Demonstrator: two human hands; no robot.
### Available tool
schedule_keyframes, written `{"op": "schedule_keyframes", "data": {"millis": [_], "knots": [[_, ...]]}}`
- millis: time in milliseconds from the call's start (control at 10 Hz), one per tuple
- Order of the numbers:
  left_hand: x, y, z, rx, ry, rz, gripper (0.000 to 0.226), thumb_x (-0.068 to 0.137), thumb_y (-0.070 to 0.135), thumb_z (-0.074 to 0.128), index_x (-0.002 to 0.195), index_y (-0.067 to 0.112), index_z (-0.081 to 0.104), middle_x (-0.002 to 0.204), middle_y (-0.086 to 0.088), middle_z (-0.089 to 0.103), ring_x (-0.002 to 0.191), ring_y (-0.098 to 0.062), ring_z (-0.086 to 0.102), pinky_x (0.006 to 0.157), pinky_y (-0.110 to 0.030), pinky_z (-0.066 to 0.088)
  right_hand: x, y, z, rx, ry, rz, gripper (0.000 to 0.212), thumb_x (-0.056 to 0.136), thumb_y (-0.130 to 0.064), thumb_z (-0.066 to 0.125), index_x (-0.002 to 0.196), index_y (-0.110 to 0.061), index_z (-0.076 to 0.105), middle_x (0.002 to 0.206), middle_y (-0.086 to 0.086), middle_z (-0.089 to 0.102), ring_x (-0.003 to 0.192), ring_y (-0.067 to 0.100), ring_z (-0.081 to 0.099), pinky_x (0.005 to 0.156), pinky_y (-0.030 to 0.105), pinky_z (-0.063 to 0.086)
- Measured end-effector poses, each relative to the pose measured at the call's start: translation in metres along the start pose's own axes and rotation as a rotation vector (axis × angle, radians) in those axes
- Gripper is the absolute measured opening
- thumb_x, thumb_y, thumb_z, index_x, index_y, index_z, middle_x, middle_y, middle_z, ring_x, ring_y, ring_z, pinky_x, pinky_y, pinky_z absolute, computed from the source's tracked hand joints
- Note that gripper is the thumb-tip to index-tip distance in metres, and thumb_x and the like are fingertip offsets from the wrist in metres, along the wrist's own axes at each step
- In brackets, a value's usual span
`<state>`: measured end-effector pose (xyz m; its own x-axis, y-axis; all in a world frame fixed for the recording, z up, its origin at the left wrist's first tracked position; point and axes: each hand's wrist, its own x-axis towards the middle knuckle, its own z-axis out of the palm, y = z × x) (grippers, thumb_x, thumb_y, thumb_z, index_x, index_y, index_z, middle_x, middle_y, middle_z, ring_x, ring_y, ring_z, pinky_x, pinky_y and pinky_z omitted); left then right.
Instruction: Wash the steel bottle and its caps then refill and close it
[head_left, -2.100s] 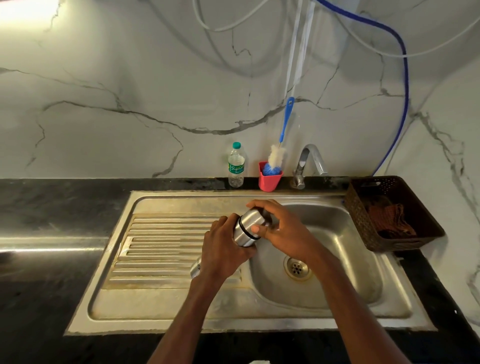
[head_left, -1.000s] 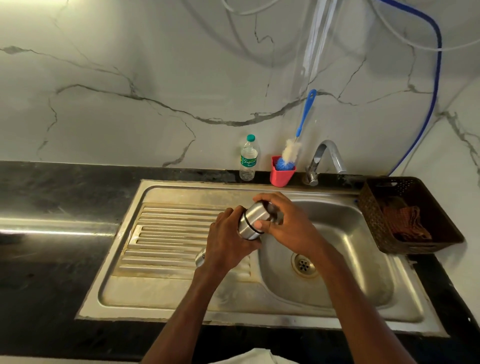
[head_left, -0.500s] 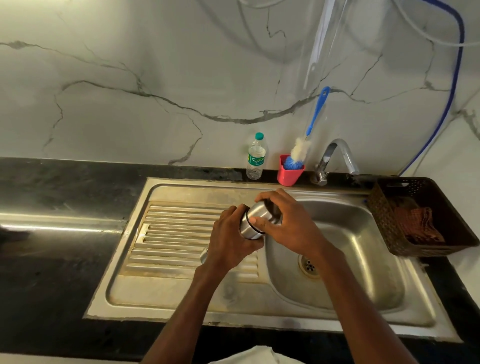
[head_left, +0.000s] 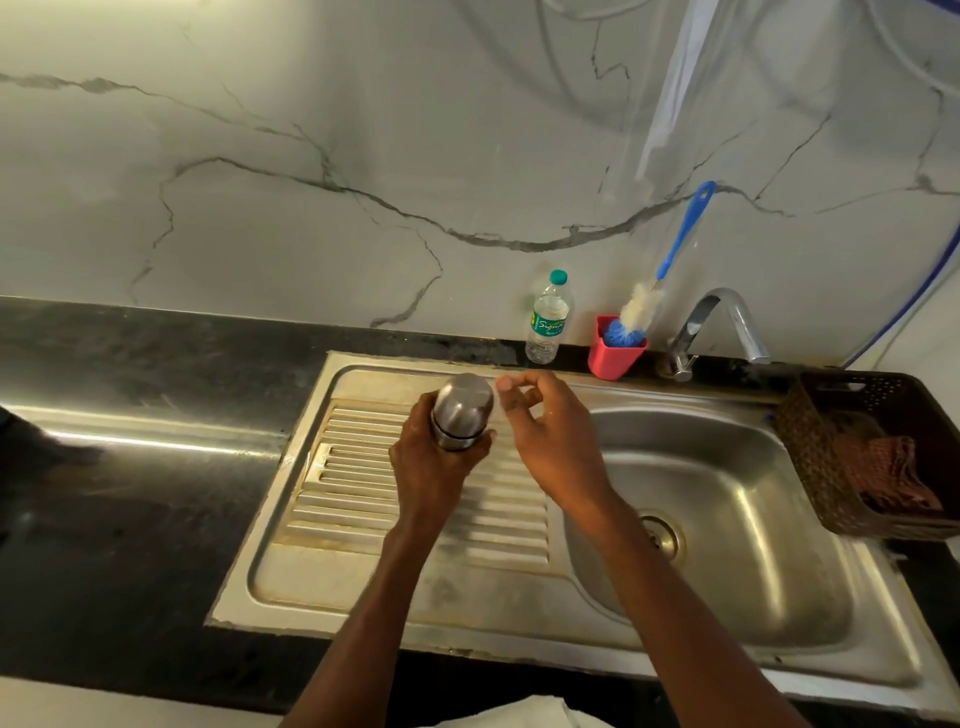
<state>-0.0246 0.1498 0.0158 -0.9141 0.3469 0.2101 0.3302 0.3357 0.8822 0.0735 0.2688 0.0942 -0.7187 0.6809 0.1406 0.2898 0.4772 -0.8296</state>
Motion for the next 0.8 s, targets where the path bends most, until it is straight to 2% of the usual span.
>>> {"op": "schedule_keyframes", "data": {"millis": [100,200,300,400,500,600,700,800], "knots": [[0.009,-0.011,-0.01,-0.129,0.049,-0.106,0.064,0.062,0.052,0.096,0.113,0.036,0.061,0.102,0.011,0.075,0.092,-0.012,0.072,0.084,-0.049,0.06,0.0,0.013,-0.003,0.004,0.012,0.041,0.051,0.098,-0.068,0.041,0.103,-0.025,0.068,0.093,-0.009,0.068,0.085,0.004,0.064,0.073,0.031,0.049],[0.013,-0.016,-0.016,-0.225,0.079,-0.178,0.06,0.066,0.034,0.1,0.109,0.044,0.059,0.108,0.017,0.071,0.1,-0.005,0.069,0.094,-0.047,0.06,-0.002,0.03,-0.003,0.076,0.009,0.099,0.05,0.098,-0.068,0.043,0.089,-0.025,0.066,0.083,-0.005,0.07,0.079,0.016,0.069,0.076,0.046,0.058],[0.012,-0.025,-0.017,-0.277,0.078,-0.216,0.066,0.066,0.032,0.1,0.112,0.05,0.058,0.116,0.017,0.07,0.11,-0.01,0.068,0.101,-0.046,0.058,-0.007,0.04,-0.004,0.14,0.045,0.098,0.043,0.098,-0.063,0.049,0.089,-0.026,0.068,0.086,-0.005,0.072,0.081,0.016,0.07,0.078,0.053,0.059],[0.007,-0.028,-0.017,-0.284,0.083,-0.241,0.067,0.065,0.034,0.101,0.113,0.052,0.058,0.117,0.019,0.069,0.111,-0.006,0.067,0.101,-0.041,0.057,-0.009,0.047,-0.007,0.119,0.02,0.107,0.026,0.103,-0.049,0.052,0.091,-0.032,0.067,0.091,-0.008,0.073,0.083,0.014,0.07,0.082,0.05,0.06],[0.006,-0.027,-0.015,-0.264,0.06,-0.24,0.07,0.067,0.034,0.1,0.121,0.047,0.056,0.119,0.017,0.069,0.111,-0.008,0.067,0.101,-0.04,0.057,-0.009,0.057,-0.011,0.113,0.011,0.118,0.021,0.103,-0.045,0.055,0.096,-0.031,0.069,0.096,-0.009,0.074,0.087,0.014,0.07,0.084,0.047,0.059],[0.007,-0.026,-0.018,-0.183,0.016,-0.257,0.083,0.069,0.037,0.098,0.138,0.033,0.052,0.128,0.007,0.068,0.118,-0.017,0.066,0.102,-0.042,0.056,-0.011,0.067,-0.017,0.074,-0.004,0.11,0.018,0.103,-0.038,0.058,0.1,-0.026,0.07,0.095,-0.009,0.072,0.091,0.009,0.068,0.081,0.036,0.057],[-0.009,-0.027,-0.022,-0.151,-0.017,-0.267,0.101,0.069,0.048,0.096,0.151,0.024,0.043,0.142,-0.001,0.061,0.129,-0.023,0.06,0.105,-0.042,0.053,-0.017,0.075,-0.026,0.007,-0.019,0.073,0.007,0.102,-0.031,0.061,0.099,-0.03,0.067,0.097,-0.01,0.069,0.089,0.001,0.064,0.076,0.024,0.048],[-0.053,-0.019,-0.006,0.158,0.129,-0.311,0.115,0.075,0.075,0.079,0.159,0.012,0.031,0.159,-0.013,0.043,0.145,-0.033,0.042,0.116,-0.053,0.042,-0.019,0.091,-0.035,-0.152,-0.004,-0.019,0.009,0.1,-0.026,0.061,0.106,-0.025,0.067,0.108,-0.008,0.066,0.098,0.009,0.064,0.08,0.028,0.05]]}}
